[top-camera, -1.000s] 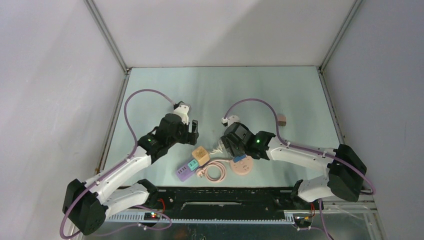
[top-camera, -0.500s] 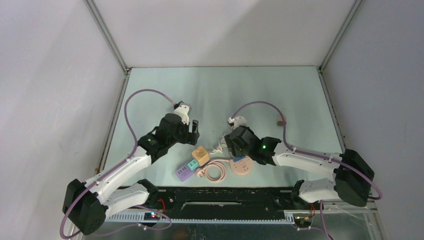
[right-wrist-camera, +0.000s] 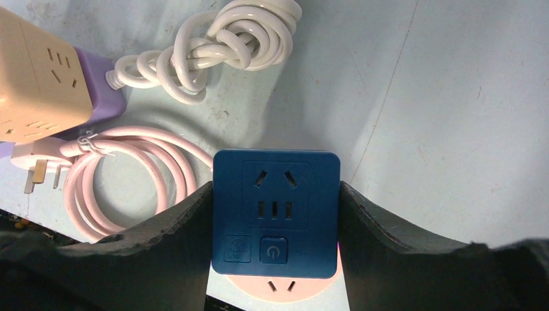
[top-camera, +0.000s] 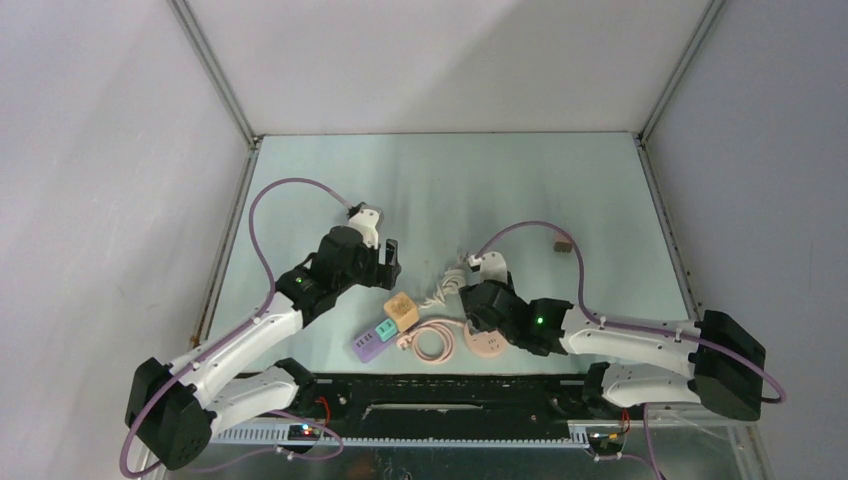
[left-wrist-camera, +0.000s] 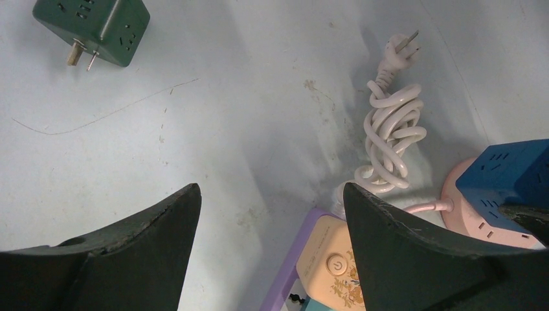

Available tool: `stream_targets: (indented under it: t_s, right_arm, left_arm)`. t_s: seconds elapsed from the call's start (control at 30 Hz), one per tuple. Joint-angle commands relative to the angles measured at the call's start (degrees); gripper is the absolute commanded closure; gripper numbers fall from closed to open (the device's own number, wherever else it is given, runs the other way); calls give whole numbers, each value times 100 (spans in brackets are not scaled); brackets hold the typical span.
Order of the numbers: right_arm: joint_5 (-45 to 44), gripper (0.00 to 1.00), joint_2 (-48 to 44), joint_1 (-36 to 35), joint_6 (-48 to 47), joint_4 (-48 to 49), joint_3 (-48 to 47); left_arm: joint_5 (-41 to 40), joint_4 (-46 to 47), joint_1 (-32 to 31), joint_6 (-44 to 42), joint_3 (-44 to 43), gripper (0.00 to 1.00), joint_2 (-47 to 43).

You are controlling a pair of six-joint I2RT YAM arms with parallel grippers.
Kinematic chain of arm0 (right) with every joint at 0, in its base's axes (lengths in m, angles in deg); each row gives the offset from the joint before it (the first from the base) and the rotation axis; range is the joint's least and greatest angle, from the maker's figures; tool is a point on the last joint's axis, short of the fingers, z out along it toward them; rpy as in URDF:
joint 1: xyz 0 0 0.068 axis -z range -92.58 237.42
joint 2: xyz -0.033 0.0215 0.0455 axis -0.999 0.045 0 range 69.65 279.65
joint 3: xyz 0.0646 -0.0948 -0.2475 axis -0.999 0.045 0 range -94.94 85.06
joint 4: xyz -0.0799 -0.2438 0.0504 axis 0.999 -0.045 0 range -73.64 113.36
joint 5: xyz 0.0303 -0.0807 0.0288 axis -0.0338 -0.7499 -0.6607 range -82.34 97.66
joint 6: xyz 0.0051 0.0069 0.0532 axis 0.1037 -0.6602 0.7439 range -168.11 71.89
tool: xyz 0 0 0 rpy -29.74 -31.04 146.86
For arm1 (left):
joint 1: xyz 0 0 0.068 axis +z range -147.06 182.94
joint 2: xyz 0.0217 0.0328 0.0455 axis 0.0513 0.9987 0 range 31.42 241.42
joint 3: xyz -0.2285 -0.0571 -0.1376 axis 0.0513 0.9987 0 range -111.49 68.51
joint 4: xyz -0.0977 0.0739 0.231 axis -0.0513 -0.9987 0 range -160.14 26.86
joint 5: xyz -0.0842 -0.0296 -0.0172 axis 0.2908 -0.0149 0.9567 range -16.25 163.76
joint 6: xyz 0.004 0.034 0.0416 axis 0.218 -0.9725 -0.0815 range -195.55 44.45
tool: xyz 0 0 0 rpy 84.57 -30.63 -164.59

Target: Insert the plug

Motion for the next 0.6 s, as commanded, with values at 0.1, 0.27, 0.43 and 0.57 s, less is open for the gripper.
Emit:
stream_targets:
  t_s: [0.1,0.27,0.43,0.57]
  right_arm:
    - [-354,100,167,-170,692,-108,605]
    - [-280,100,455,-218,859,206,872]
    - [-263,100,706,-207,918,429,976]
    - [-389,100,634,-528,1297,554,1284]
  left_arm:
    - [112,206,26,48,77,16,-36]
    - [99,132,24,22,68,15,-155]
    - [92,91,24,43,3,15,-321]
    - [23,37,24,57,-98,15,-373]
